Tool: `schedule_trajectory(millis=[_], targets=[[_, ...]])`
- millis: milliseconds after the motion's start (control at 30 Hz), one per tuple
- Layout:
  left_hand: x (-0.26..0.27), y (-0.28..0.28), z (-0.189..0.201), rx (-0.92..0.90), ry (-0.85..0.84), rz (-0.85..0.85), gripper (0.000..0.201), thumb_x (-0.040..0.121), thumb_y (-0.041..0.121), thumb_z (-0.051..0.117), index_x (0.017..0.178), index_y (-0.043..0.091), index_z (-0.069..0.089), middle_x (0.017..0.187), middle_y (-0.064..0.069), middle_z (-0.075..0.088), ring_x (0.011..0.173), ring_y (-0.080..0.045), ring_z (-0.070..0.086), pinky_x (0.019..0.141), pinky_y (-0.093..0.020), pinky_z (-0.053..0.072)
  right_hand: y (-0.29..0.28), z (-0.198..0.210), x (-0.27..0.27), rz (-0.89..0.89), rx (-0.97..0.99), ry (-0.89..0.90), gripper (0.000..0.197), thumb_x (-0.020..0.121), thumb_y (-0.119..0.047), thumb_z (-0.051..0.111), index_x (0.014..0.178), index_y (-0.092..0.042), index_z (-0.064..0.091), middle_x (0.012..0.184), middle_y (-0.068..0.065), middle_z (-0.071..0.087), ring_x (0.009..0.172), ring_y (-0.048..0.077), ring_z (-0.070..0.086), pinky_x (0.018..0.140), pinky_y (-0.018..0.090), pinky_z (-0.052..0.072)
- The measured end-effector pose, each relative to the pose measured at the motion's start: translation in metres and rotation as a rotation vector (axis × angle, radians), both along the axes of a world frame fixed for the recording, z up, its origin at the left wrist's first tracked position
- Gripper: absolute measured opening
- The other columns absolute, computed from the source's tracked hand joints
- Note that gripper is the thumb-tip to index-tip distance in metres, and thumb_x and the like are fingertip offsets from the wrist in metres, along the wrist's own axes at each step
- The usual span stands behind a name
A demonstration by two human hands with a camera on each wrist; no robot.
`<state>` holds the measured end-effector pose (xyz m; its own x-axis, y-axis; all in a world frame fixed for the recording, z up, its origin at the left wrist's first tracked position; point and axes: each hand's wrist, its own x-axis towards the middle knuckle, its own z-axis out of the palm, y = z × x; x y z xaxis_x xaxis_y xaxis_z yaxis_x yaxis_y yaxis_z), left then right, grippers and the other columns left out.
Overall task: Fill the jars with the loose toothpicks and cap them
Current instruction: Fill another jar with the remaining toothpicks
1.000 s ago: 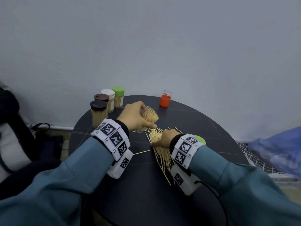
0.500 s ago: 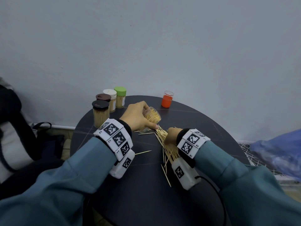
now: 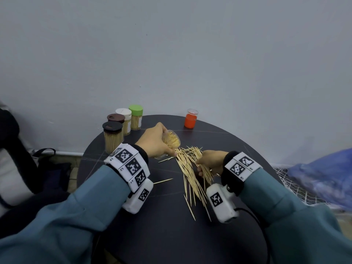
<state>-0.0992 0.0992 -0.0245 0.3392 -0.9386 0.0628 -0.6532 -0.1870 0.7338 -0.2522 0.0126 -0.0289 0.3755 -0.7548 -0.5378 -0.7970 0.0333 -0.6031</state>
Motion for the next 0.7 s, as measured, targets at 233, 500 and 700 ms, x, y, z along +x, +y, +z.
schedule_trajectory(millis=[233, 500, 700], targets=[[-0.001, -0.006, -0.009, 0.134, 0.022, -0.07, 0.058, 0.085, 0.029, 0.068, 0.127, 0.019, 0.029, 0.123, -0.016, 0.051, 0.112, -0.024, 0.047, 0.064, -0.02, 0.042, -0.009, -0.014, -0.006, -0.152, -0.004, -0.398, 0.023, 0.1, -0.005, 0.031, 0.079, -0.01, 0.038, 0.064, 0.004, 0.039, 0.052, 0.011, 0.036, 0.048, 0.022, 0.037], [-0.006, -0.008, -0.007, 0.177, 0.001, -0.098, 0.059, 0.09, 0.021, 0.062, 0.135, 0.011, 0.026, 0.133, -0.015, 0.04, 0.126, -0.025, 0.03, 0.103, -0.037, 0.032, -0.006, -0.004, 0.004, -0.193, -0.158, -0.704, 0.024, 0.102, -0.011, 0.027, 0.08, -0.016, 0.037, 0.067, 0.0, 0.036, 0.056, 0.008, 0.034, 0.054, 0.02, 0.035], [-0.004, -0.001, -0.005, 0.094, 0.122, -0.154, 0.052, 0.075, 0.026, 0.078, 0.112, 0.018, 0.042, 0.111, 0.002, 0.057, 0.104, -0.014, 0.054, 0.086, -0.026, 0.045, 0.003, 0.026, 0.02, -0.172, -0.268, -1.015, 0.024, 0.103, -0.014, 0.023, 0.083, -0.016, 0.036, 0.066, -0.002, 0.035, 0.055, 0.007, 0.033, 0.054, 0.016, 0.035]])
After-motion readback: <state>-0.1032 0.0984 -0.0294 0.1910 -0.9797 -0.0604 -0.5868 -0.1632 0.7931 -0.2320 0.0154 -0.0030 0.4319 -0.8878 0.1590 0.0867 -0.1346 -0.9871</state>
